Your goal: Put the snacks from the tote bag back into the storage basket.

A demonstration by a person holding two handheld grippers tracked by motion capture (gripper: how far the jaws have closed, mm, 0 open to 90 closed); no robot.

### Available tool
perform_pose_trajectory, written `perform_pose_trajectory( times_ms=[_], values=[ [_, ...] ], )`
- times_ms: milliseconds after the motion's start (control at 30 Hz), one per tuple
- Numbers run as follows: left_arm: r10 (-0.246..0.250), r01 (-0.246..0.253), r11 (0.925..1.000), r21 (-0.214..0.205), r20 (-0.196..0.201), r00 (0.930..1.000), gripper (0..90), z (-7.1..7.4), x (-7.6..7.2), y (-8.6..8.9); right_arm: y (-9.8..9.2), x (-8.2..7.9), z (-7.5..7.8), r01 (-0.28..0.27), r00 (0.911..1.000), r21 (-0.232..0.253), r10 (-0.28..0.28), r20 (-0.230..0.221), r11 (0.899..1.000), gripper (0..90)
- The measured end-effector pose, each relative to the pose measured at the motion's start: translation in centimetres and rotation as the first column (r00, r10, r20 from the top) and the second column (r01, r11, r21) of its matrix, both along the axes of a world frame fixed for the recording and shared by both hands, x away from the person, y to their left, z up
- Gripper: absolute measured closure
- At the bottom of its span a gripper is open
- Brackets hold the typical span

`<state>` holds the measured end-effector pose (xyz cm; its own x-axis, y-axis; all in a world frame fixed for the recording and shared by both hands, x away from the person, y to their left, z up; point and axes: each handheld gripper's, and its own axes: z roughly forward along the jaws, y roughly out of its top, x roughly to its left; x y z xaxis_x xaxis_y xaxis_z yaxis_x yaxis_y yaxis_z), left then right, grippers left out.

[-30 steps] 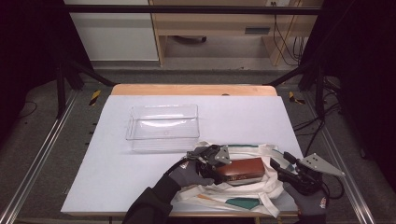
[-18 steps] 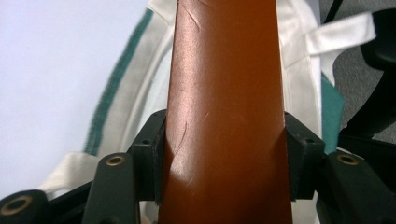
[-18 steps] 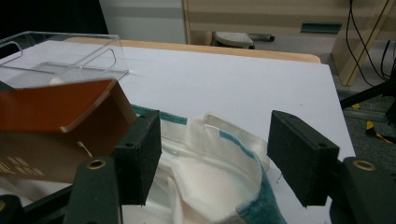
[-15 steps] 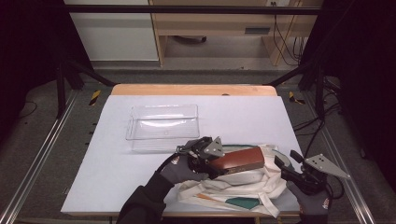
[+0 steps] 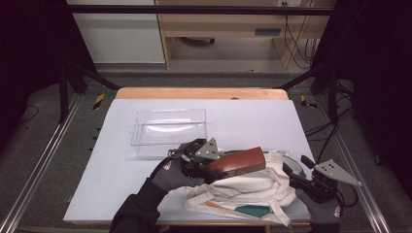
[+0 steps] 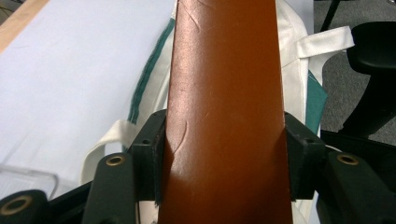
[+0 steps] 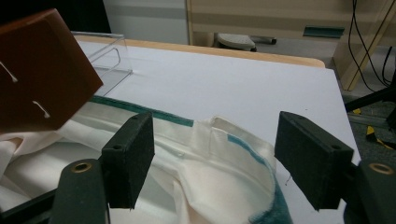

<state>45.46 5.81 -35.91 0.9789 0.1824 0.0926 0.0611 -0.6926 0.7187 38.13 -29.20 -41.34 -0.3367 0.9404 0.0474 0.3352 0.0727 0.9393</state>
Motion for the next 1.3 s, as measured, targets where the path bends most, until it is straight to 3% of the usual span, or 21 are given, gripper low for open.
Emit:
perform_pose_trajectory(
  times_ms=[400,700,1033,1300],
  values=[
    [0.09,-0.089,0.9954,-0.036,0.015,0.9958,43.3,1.0,0.1,5.1,1.2,0.2,0.0,-0.02,0.9998,-0.016,0.02,-0.006,1.0,28.1],
    [0.14,-0.139,0.9898,-0.03,0.032,0.9896,43.3,1.5,0.0,8.0,1.7,0.4,-0.1,-0.031,0.9994,-0.021,0.031,-0.012,0.999,27.8],
    [0.202,-0.2,0.9786,-0.05,0.041,0.9786,43.3,2.0,0.0,10.6,2.1,0.6,0.0,-0.037,0.9993,-0.03,0.037,-0.01,0.999,27.5],
    [0.257,-0.255,0.9657,-0.05,0.047,0.9653,43.3,2.7,1.0,12.4,2.5,0.6,-0.1,-0.047,0.9988,-0.029,0.046,-0.014,0.998,26.6]
  ],
)
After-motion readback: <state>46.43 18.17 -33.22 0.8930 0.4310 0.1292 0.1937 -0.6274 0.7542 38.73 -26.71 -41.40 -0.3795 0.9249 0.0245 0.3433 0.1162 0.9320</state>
